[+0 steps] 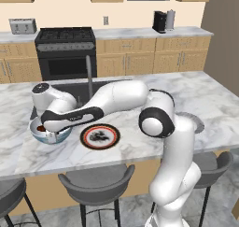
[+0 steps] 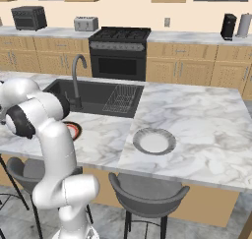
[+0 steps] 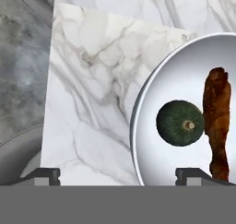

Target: Pick the chicken drumstick and squash from their plates and place them in the bowl. Then put the bowl in the fridge.

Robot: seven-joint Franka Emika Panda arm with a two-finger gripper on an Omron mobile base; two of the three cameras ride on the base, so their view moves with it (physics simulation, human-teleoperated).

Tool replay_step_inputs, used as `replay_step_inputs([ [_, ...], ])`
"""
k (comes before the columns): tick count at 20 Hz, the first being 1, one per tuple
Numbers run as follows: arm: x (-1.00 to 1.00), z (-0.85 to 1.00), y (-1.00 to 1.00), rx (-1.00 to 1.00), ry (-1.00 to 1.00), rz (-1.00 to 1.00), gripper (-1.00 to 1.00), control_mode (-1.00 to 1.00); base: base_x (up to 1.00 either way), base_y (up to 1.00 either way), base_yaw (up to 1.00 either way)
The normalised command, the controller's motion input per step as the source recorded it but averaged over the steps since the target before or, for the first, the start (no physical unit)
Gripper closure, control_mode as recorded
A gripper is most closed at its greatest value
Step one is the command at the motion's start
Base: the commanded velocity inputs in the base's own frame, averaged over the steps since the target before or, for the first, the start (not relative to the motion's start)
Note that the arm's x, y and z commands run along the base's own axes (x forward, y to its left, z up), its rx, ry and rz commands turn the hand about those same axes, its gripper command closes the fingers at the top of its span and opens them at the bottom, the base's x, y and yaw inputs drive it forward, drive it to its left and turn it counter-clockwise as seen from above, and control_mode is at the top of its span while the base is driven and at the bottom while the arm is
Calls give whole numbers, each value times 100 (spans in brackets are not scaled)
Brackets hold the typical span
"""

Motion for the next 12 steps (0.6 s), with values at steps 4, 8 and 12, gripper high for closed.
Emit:
replay_step_inputs([
  [4, 0, 0, -26, -1, -1, 0, -100, -100, 0, 0, 0],
  [8, 18, -5, -14, 0, 0, 0, -100, -100, 0, 0, 0],
  [12, 28, -4, -6, 0, 4, 0, -100, -100, 0, 0, 0],
])
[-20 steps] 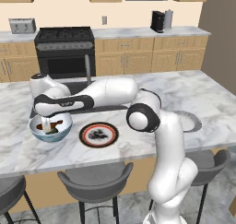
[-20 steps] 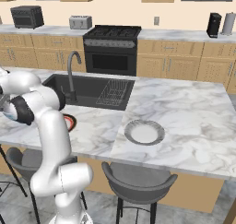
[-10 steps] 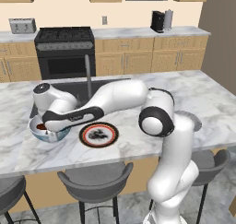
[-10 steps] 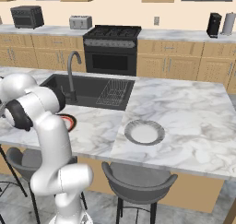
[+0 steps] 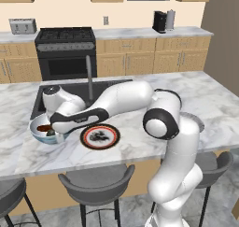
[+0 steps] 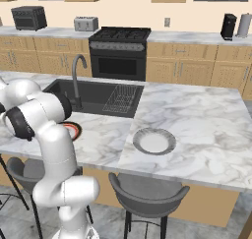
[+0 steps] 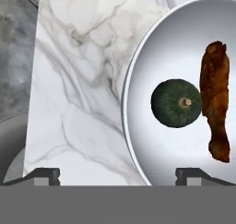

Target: Pick the chicken drumstick and squash from their plates and place them in the bowl. Then put the bowl in the fridge.

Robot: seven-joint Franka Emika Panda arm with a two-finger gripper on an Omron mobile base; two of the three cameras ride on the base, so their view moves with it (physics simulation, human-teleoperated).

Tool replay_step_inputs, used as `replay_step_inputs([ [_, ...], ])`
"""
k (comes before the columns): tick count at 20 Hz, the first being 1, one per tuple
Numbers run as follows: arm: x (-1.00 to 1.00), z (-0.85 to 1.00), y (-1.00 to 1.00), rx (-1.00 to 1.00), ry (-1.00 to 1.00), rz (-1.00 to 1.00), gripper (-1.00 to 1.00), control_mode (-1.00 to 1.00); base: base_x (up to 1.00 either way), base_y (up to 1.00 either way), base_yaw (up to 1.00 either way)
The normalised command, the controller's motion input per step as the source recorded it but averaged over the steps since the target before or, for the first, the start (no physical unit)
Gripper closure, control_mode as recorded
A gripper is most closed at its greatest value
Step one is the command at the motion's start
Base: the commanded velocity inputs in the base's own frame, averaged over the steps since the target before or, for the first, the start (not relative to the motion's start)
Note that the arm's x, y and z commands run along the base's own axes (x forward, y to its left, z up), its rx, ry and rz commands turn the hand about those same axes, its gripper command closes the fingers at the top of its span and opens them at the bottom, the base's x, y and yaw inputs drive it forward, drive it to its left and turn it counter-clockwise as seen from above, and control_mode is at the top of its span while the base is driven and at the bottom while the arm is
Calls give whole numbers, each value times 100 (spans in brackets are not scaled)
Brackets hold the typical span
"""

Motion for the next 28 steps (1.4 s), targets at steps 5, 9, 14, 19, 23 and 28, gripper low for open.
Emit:
replay_step_inputs([
  [5, 16, -21, -1, -6, 1, 0, -100, -100, 0, 0, 0],
  [9, 18, -14, 9, -3, 5, 0, -100, -100, 0, 0, 0],
  [14, 9, -15, 12, -5, 2, 0, -100, -100, 0, 0, 0],
  [19, 7, -10, 12, -4, 0, 0, -100, -100, 0, 0, 0],
  [23, 9, -18, 16, -8, 0, 0, -100, -100, 0, 0, 0],
  [28, 23, -18, 14, -7, 0, 0, -100, -100, 0, 0, 0],
])
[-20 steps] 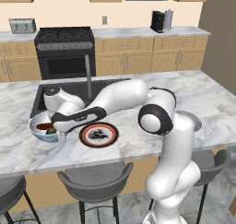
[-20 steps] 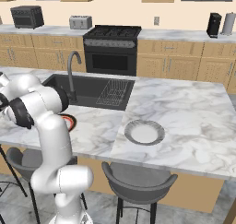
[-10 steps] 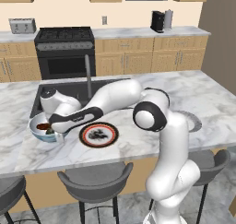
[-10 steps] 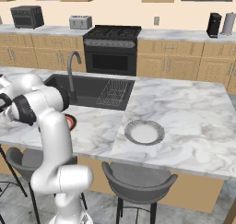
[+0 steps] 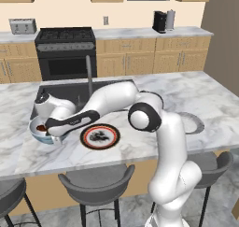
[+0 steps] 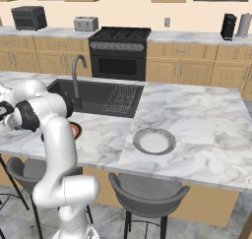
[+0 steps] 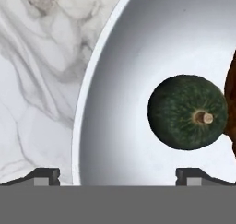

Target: Pick the chicken drumstick and squash from their plates and place them in the bowl. Then put the bowl in the fridge.

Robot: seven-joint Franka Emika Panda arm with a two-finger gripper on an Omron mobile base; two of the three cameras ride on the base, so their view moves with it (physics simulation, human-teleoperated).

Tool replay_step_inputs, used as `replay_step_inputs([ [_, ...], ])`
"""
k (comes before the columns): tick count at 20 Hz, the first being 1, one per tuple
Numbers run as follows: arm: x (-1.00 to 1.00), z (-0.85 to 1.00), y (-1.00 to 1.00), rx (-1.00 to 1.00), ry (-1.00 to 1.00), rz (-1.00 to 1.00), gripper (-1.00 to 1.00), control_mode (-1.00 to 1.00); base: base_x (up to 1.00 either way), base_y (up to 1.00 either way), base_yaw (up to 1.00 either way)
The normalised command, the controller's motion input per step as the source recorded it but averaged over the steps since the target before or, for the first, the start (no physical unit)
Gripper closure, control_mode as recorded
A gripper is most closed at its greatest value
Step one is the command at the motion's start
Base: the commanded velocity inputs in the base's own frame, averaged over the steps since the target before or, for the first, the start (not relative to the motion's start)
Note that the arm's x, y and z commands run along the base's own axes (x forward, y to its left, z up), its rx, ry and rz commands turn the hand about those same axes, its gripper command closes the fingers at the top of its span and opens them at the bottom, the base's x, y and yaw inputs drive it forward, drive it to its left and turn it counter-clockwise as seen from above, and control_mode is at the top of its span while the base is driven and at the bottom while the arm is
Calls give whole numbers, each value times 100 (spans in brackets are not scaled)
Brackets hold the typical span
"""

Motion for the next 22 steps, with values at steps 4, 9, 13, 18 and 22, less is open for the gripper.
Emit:
replay_step_inputs([
  [4, 0, -15, 0, -3, 3, 0, -100, -100, 0, 0, 0],
  [9, -6, -8, -1, -1, 7, 0, 100, -100, 0, 0, 0],
  [13, -15, -11, -24, 0, 1, 0, 100, -100, 0, 0, 0],
  [18, -15, -3, -41, 1, -1, 0, 100, -100, 0, 0, 0],
  [22, -28, 26, -46, 11, -12, 0, 100, -100, 0, 0, 0],
])
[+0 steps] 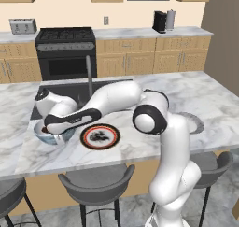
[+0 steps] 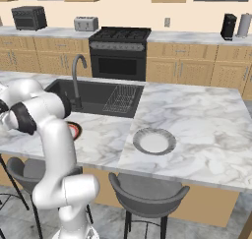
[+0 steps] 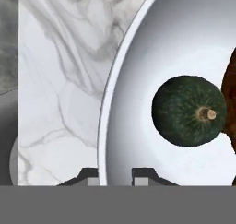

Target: Pick the chicken drumstick and squash from their plates and place them in the bowl. Then put the bowl in the fridge.

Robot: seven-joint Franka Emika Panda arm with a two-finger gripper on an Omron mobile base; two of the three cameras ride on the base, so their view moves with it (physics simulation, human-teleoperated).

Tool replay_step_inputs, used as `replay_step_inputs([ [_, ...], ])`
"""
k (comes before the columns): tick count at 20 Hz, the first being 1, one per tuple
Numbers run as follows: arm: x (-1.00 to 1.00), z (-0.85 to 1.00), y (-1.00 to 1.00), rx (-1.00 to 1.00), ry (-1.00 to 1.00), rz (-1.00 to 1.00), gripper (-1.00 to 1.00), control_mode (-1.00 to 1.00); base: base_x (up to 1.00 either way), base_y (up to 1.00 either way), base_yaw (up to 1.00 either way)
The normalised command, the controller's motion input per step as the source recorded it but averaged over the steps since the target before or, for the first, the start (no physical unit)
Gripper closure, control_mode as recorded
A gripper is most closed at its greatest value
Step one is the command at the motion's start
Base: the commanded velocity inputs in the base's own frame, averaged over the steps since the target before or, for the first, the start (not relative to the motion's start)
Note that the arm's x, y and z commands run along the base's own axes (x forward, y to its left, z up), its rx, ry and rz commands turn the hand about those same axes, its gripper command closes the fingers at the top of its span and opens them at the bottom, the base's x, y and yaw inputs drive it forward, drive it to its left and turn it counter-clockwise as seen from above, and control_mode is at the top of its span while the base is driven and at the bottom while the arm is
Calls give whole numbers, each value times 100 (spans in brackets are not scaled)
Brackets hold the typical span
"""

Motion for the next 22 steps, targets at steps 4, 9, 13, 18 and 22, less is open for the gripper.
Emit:
replay_step_inputs([
  [4, -27, 51, -36, 14, -19, 3, 100, -100, 0, 0, 0],
  [9, -33, 48, -45, 18, -24, 5, 100, -100, 0, 0, 0],
  [13, -27, 39, -55, 21, -10, 1, 100, -100, 0, 0, 0],
  [18, -16, 38, -67, 17, 0, 0, 100, -100, 0, 0, 0],
  [22, -8, 32, -69, 11, 3, 3, 100, -100, 0, 0, 0],
])
